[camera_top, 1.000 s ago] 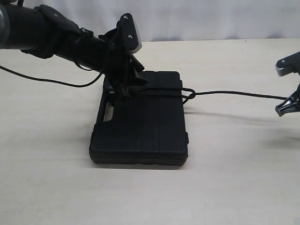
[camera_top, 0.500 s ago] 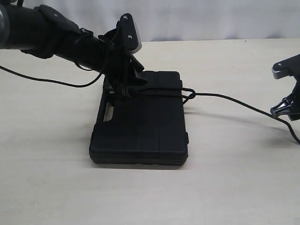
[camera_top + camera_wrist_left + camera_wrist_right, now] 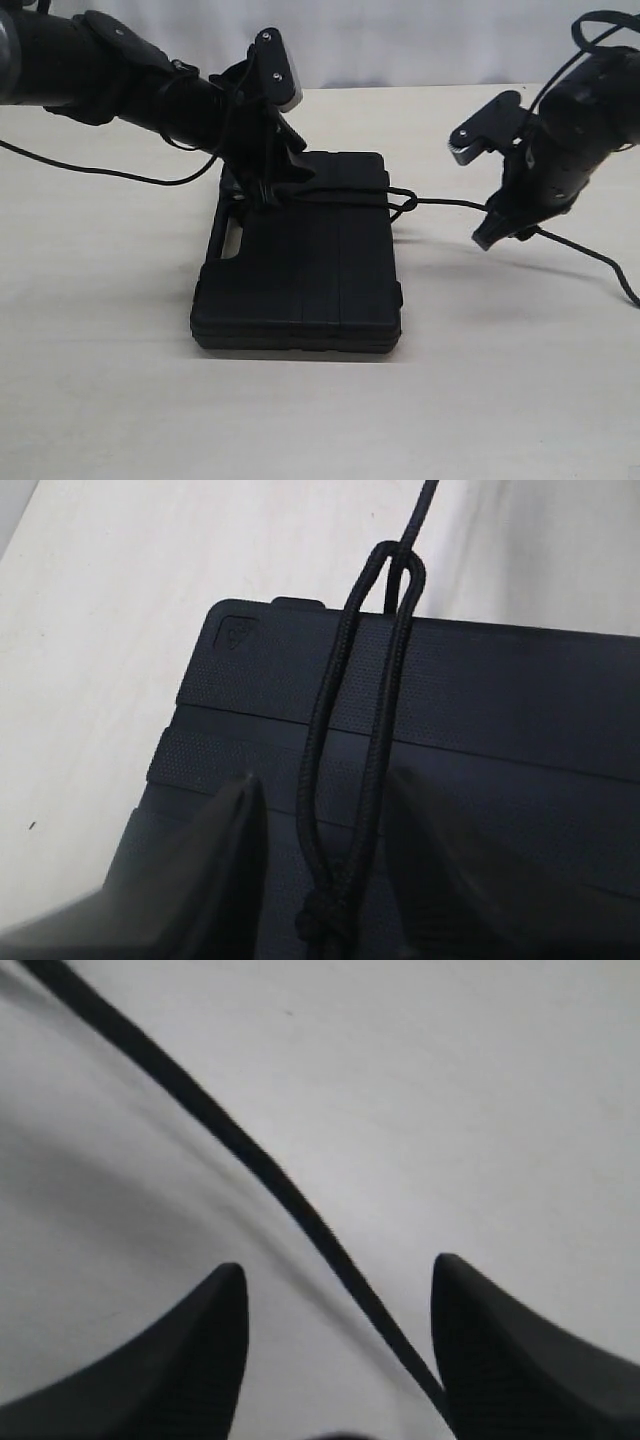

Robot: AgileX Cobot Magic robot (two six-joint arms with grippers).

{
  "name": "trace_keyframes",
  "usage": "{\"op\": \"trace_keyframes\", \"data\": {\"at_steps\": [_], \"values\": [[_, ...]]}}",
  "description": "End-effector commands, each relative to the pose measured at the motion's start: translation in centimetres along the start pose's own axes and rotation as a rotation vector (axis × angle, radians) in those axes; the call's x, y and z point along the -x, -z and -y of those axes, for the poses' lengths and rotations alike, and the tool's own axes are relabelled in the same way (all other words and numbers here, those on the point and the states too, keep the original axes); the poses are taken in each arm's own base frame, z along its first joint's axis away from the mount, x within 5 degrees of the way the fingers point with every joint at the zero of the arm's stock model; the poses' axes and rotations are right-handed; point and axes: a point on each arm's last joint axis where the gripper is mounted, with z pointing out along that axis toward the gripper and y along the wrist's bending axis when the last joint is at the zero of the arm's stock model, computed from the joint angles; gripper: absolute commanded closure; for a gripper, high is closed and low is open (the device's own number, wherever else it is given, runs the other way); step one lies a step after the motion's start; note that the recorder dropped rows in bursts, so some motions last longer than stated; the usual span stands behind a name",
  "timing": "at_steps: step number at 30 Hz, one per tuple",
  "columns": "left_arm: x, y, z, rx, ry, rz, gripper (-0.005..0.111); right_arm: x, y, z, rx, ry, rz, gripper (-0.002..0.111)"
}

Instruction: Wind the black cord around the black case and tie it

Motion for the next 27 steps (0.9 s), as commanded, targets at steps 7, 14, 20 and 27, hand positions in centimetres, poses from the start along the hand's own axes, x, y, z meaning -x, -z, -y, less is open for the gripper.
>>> {"op": "trace_keyframes", "data": {"at_steps": [7,14,20,27], "values": [[0.2,0.4,-0.3,0.030,0.044,0.008,0.089,1.3,0.5,-2.5,0.027,0.129,0.048,0.090],[1.1,1.4,-0.8,0.081,0.176,0.050,0.107,1.9,3.0,-1.2,0.012,0.092,0.040,0.104],[1.6,6.6,-0.1,0.317,0.348,0.085,0.107,1.6,10.6,0.2,0.056,-0.082,0.313,0.104],[2.2,15.8,4.0,0.520,0.425,0.225,0.107,-0.9,17.0,0.2,0.128,-0.222,0.631,0.104]]}}
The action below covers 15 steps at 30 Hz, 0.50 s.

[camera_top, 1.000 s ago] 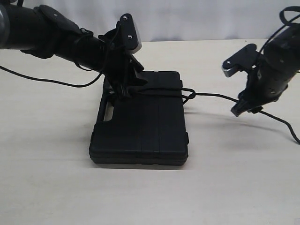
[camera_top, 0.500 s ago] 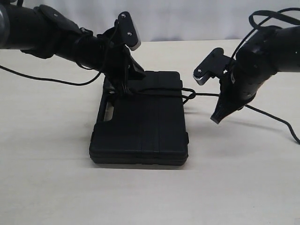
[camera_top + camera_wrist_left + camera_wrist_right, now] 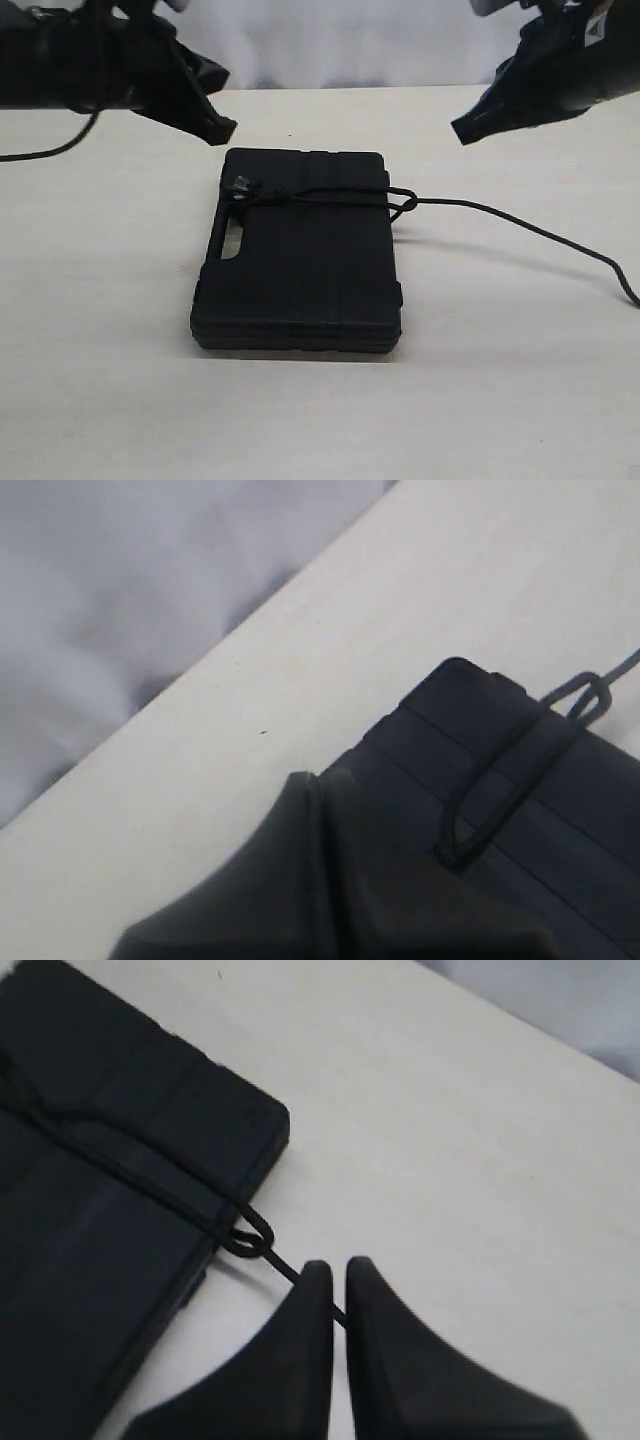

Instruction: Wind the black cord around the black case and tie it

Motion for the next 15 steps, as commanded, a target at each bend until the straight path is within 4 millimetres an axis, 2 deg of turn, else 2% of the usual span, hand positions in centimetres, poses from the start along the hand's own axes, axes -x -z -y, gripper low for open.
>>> {"op": "trace_keyframes", "data": {"at_steps": [1,5,8,15], "values": [[1.1,6.2,0.1,0.084,0.099,0.133,0.107,0.0,3.7,-0.5,0.045,-0.057,0.189,0.104],[1.2,12.1,0.7,0.142,0.149,0.268,0.107,-0.7,8.2,-0.7,0.065,-0.129,0.395,0.104],[0.3,14.8,1.1,0.177,0.213,0.329,0.107,-1.6,10.5,-0.6,0.048,-0.153,0.512,0.104],[-0.9,21.2,2.3,0.226,0.216,0.515,0.107,-4.2,15.3,-0.7,-0.001,-0.175,0.737,0.104]]}}
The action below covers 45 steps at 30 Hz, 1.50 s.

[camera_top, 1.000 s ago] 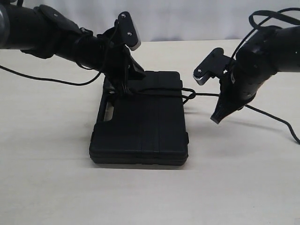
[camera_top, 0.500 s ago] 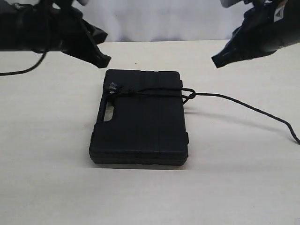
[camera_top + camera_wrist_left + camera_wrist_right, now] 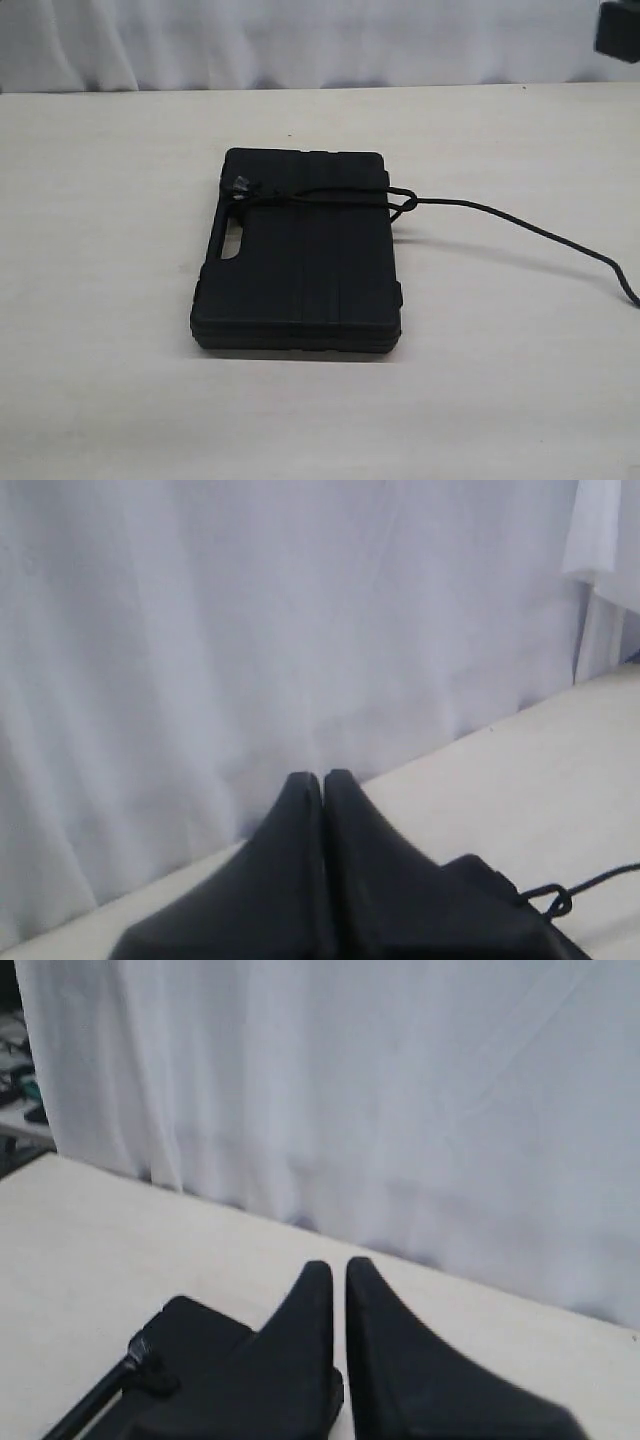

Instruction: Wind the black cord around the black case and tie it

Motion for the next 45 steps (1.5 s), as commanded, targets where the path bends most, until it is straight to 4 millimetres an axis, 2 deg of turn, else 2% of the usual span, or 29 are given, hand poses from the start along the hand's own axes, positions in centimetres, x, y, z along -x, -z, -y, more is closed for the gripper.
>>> {"op": "trace_keyframes", "data": {"at_steps": [1,6,10,17,25,38,39,43,45], "values": [[0.9,4.0,-0.1,0.025,0.029,0.128,0.107,0.3,3.3,0.0,-0.018,-0.003,0.144,0.104],[1.6,8.0,0.0,0.026,0.033,0.266,0.107,0.1,7.0,-0.1,-0.026,-0.011,0.247,0.104],[2.1,10.1,0.1,0.020,0.050,0.346,0.107,-0.4,9.3,-0.3,-0.031,-0.009,0.309,0.104],[2.4,11.6,0.2,0.016,0.041,0.403,0.107,-1.1,12.4,-0.4,-0.035,-0.006,0.388,0.104],[2.5,11.6,0.2,0.016,0.041,0.405,0.107,-1.7,15.4,-0.7,-0.029,-0.001,0.429,0.104],[2.5,11.6,0.2,0.023,0.008,0.403,0.107,-1.7,15.8,-0.7,-0.030,0.000,0.445,0.104],[2.5,11.6,0.2,0.031,-0.032,0.401,0.107,-1.7,15.8,-0.7,-0.030,0.000,0.445,0.104],[2.4,11.5,0.2,0.092,-0.381,0.379,0.107,-1.7,15.8,-0.7,-0.030,0.000,0.445,0.104],[2.0,11.4,0.7,0.041,-0.459,0.348,0.107,-1.7,15.8,-0.7,-0.030,0.000,0.445,0.104]]}}
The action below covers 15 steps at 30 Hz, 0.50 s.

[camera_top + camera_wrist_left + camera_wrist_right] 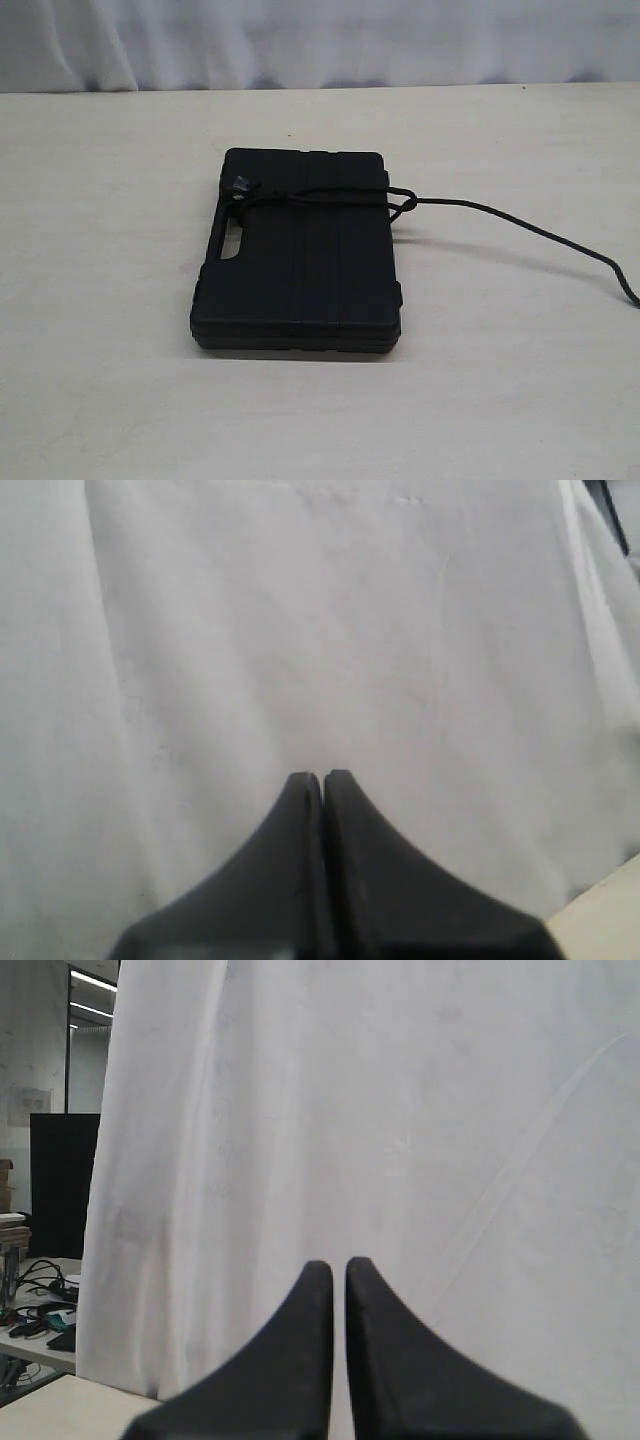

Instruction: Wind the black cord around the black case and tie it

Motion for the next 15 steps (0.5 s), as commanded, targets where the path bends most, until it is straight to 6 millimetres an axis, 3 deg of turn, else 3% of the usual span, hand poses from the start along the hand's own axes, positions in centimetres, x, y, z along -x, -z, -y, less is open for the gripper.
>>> {"op": "trace_keyframes", "data": {"at_steps": [1,5,10,15], "values": [[-0.4,0.1,0.9,-0.098,-0.198,-0.036,0.107,-0.1,0.1,0.0,0.002,-0.005,-0.004,0.104],[-1.1,0.2,1.1,-0.126,-0.183,-0.110,0.107,-0.1,0.1,0.0,0.002,-0.005,-0.004,0.104],[-1.4,0.2,0.3,-0.022,-0.031,-0.151,0.107,-0.1,0.1,0.0,0.002,-0.005,-0.004,0.104],[-1.7,0.4,0.1,0.017,-0.003,-0.184,0.107,-0.1,0.1,0.0,0.002,-0.005,-0.004,0.104]]}}
